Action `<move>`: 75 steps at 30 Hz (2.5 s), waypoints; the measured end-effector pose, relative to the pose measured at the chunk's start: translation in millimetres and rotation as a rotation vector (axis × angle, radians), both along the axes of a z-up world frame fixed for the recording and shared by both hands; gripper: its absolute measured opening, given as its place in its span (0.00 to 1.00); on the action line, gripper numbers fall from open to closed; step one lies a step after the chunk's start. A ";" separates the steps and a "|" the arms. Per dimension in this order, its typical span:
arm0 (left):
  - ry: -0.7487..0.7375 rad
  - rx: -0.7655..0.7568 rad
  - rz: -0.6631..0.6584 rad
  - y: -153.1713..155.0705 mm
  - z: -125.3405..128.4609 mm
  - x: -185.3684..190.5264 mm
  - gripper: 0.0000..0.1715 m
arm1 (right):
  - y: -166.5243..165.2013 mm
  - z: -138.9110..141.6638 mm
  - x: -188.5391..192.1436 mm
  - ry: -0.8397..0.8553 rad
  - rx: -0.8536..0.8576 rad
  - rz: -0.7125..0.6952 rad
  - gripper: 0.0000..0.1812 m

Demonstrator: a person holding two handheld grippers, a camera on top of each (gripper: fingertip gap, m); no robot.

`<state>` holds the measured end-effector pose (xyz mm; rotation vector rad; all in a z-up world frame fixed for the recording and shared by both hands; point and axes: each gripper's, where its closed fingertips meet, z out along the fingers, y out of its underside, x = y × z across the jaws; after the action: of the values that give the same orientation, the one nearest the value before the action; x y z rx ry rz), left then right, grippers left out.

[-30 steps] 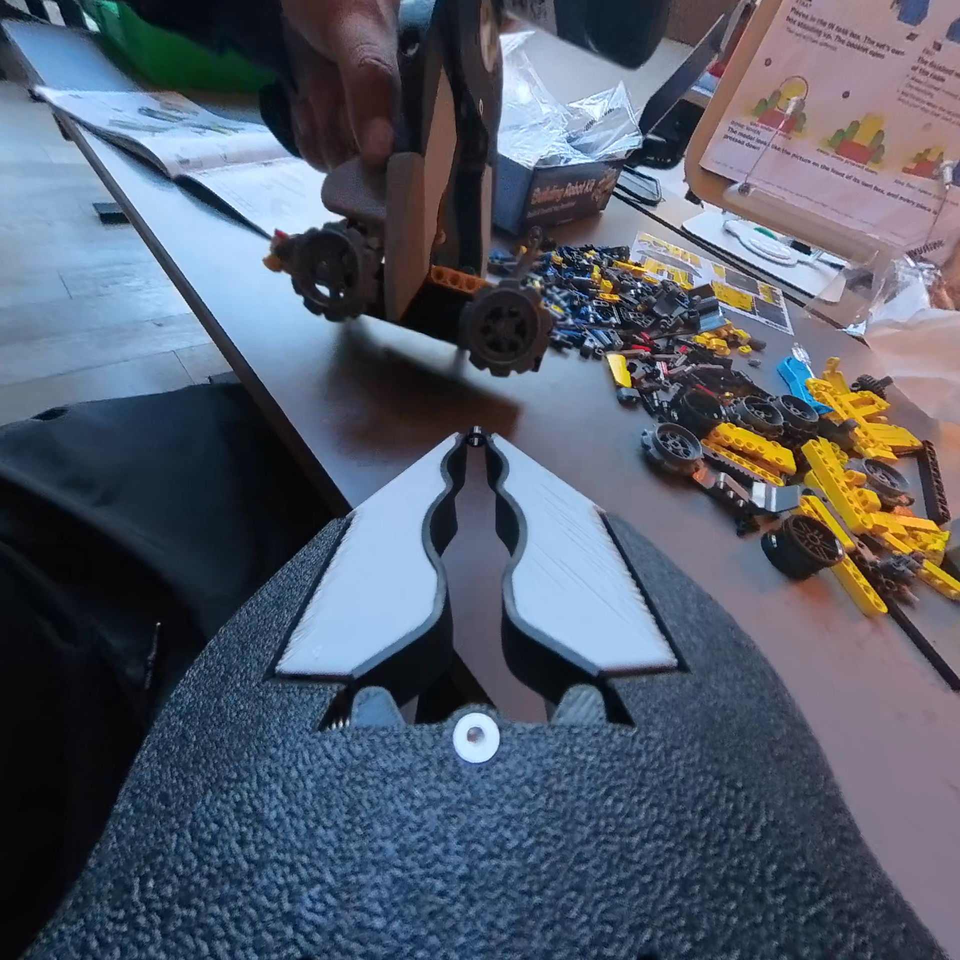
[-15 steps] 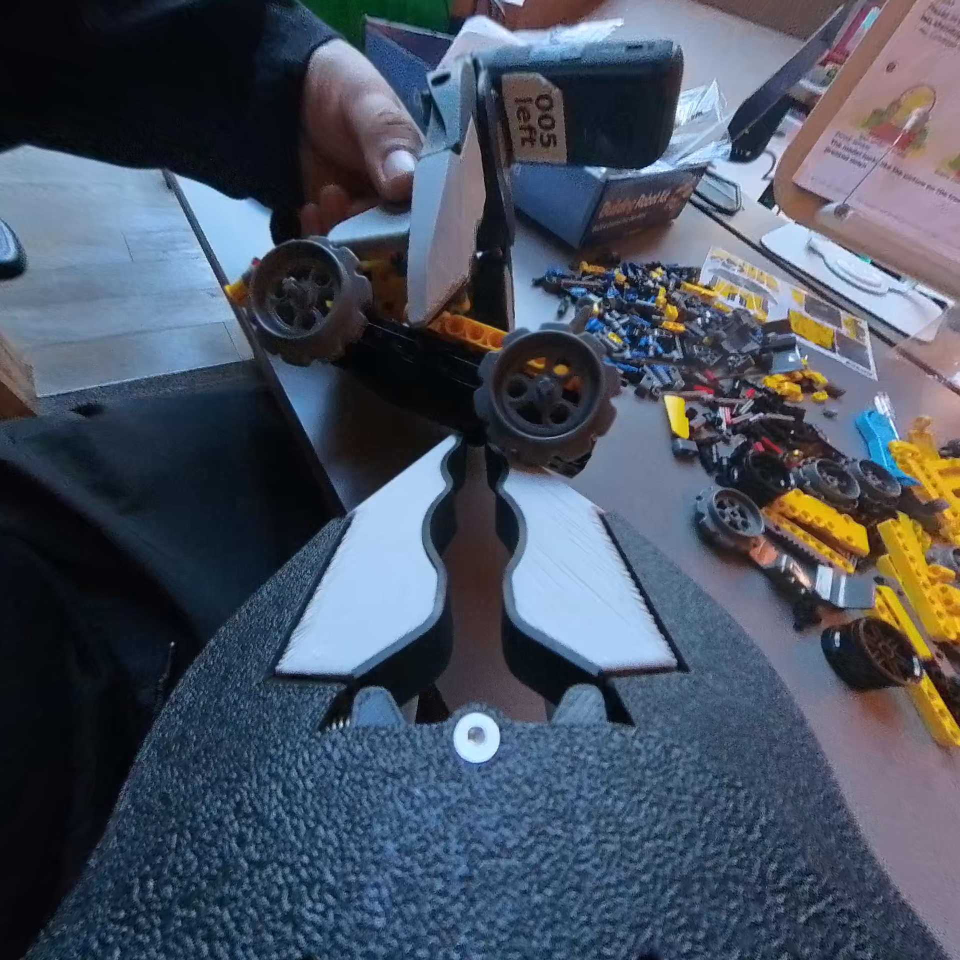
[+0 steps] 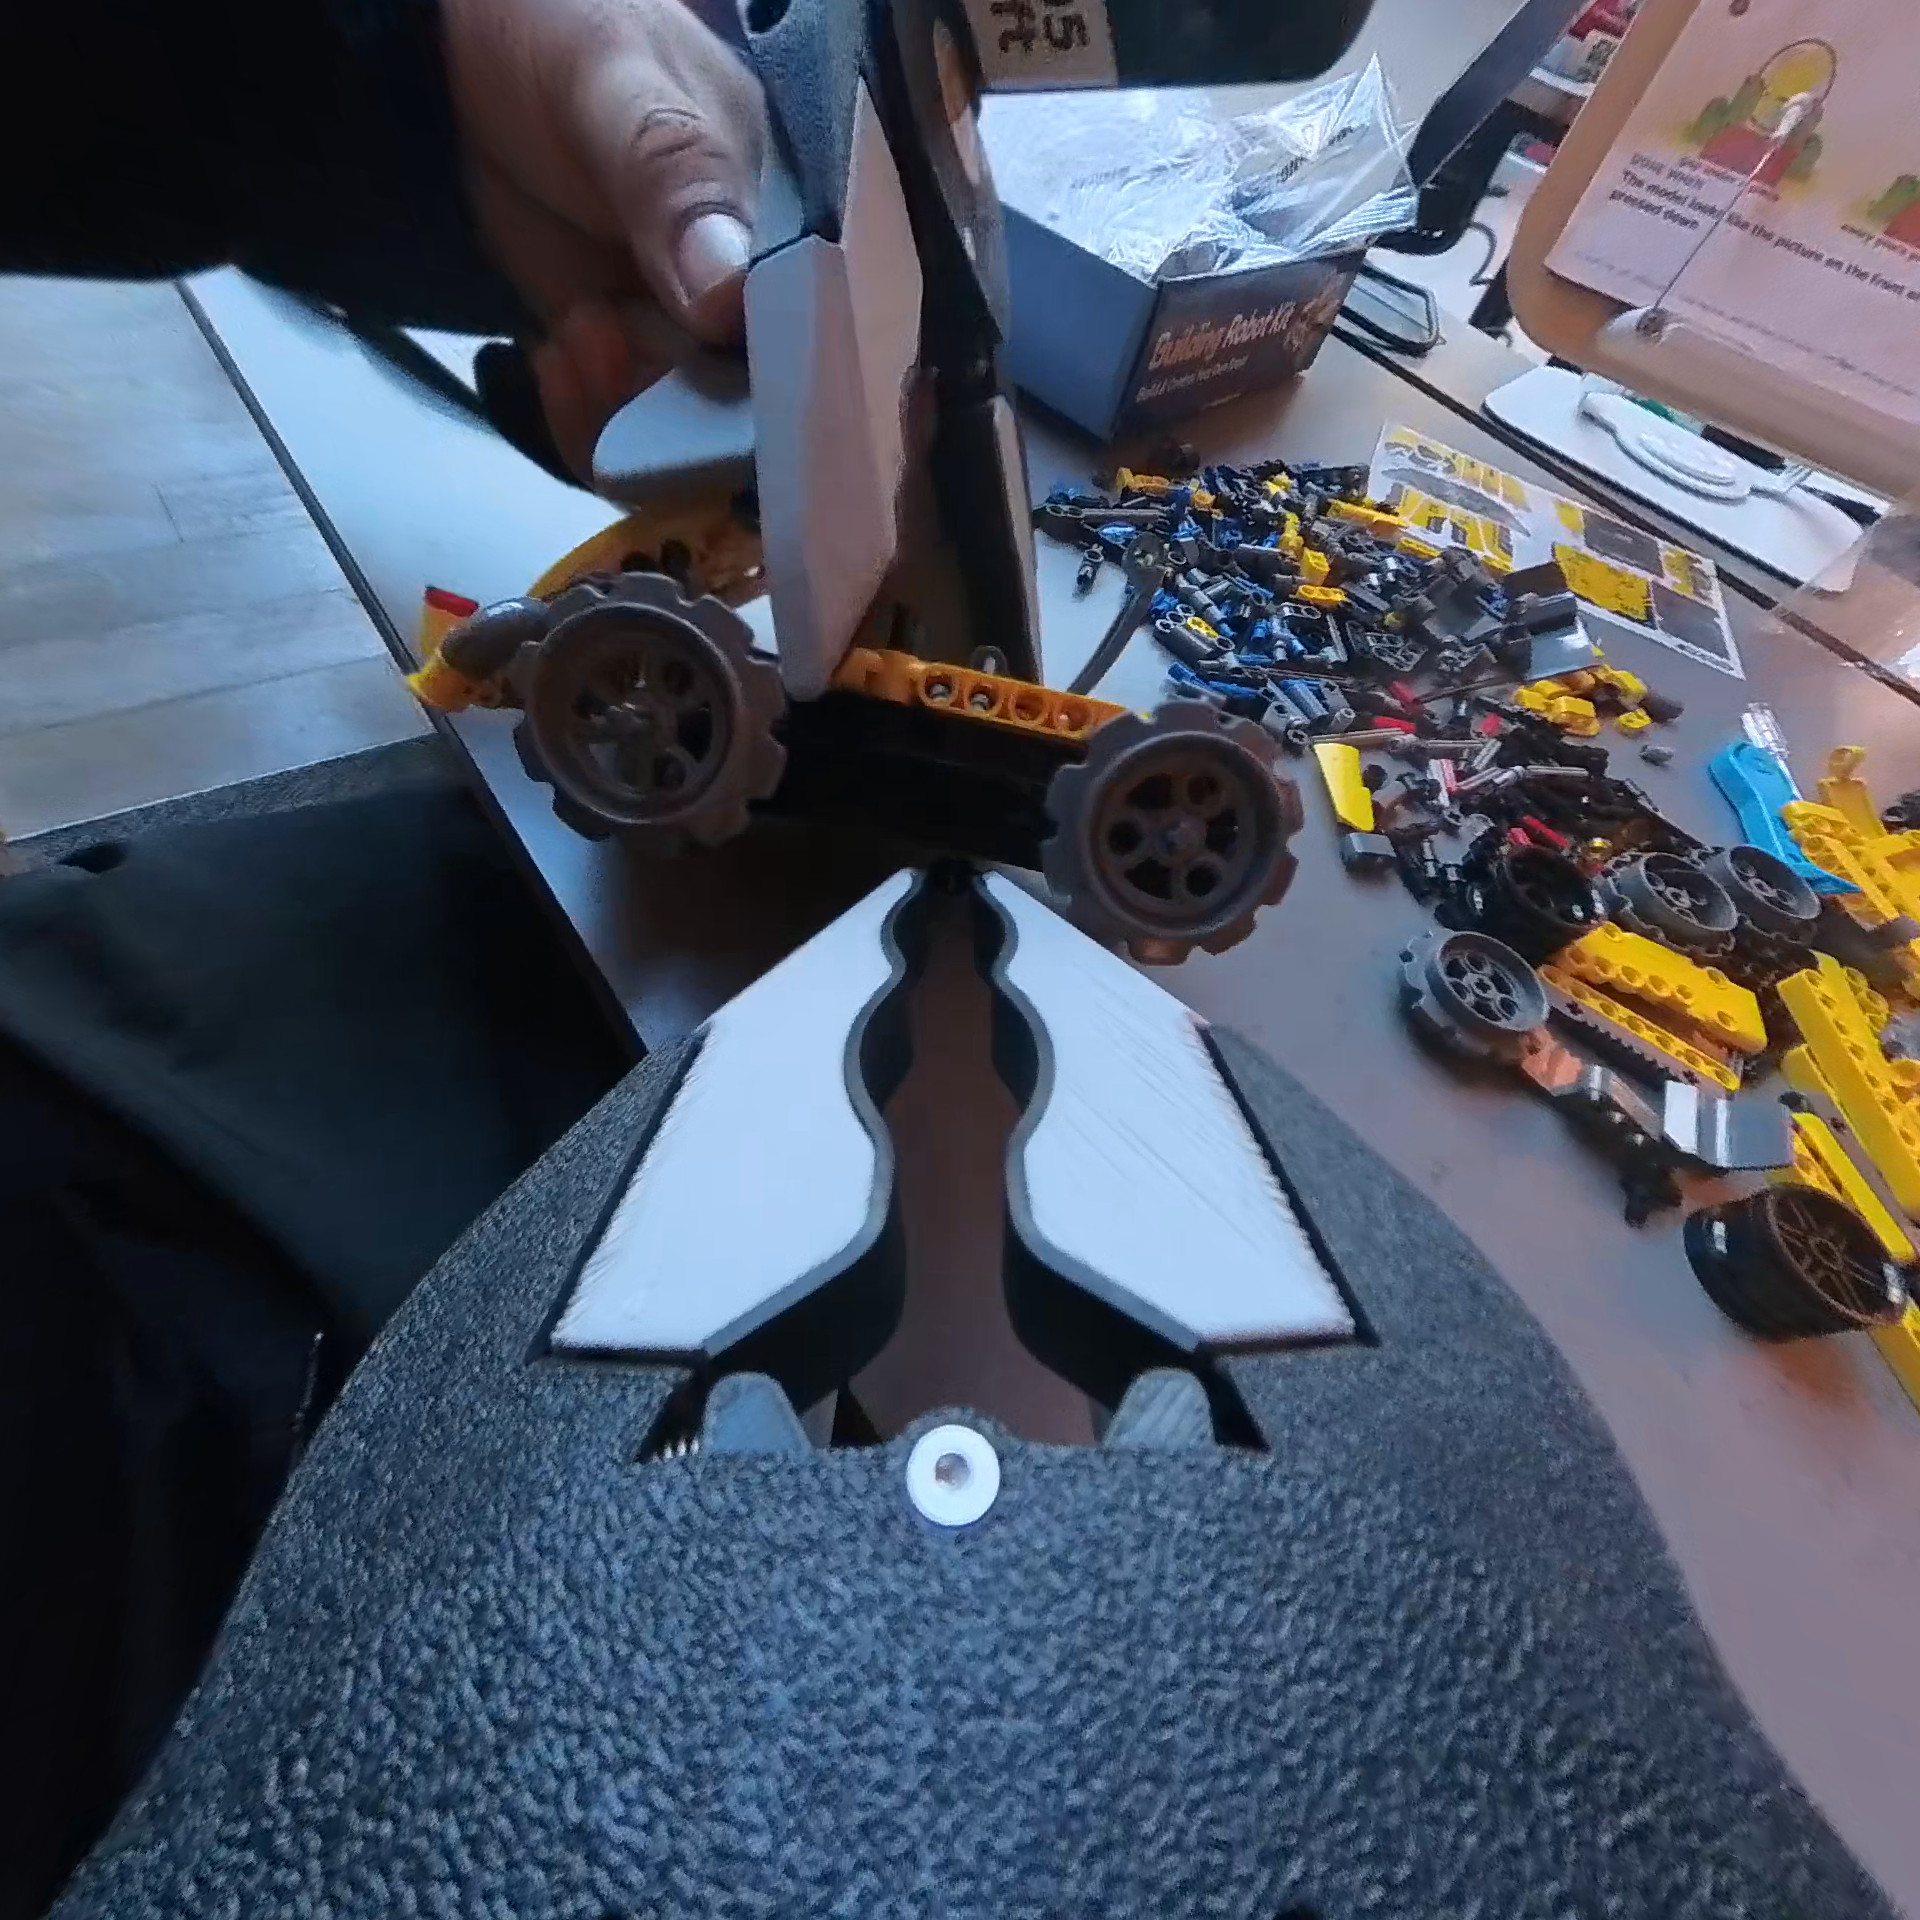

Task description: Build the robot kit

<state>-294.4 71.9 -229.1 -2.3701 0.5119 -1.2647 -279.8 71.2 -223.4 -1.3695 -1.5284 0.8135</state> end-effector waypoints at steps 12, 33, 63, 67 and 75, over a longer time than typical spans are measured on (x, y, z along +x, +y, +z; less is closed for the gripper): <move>0.030 0.043 -0.025 8.6 -3.9 -13.1 0.57 | -4.0 11.0 -22.7 -0.042 0.071 0.044 0.03; 0.588 0.322 0.309 31.0 18.3 -78.1 0.60 | 18.1 5.9 -5.3 -0.073 0.077 -0.026 0.03; 1.186 0.325 -0.053 11.6 -17.6 -67.7 0.34 | 20.5 19.2 28.3 0.022 -0.050 0.001 0.03; 0.916 0.208 -0.099 6.6 -7.9 -61.1 0.34 | 11.6 17.6 24.6 0.011 -0.033 0.058 0.04; 0.320 -0.133 -0.256 -17.3 16.6 -48.6 0.28 | -16.1 22.0 6.3 -0.022 0.184 0.286 0.03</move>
<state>-343.0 54.6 -212.5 -2.7060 0.8772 -1.0492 -273.6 55.1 -201.4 -1.0437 -1.7959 0.8083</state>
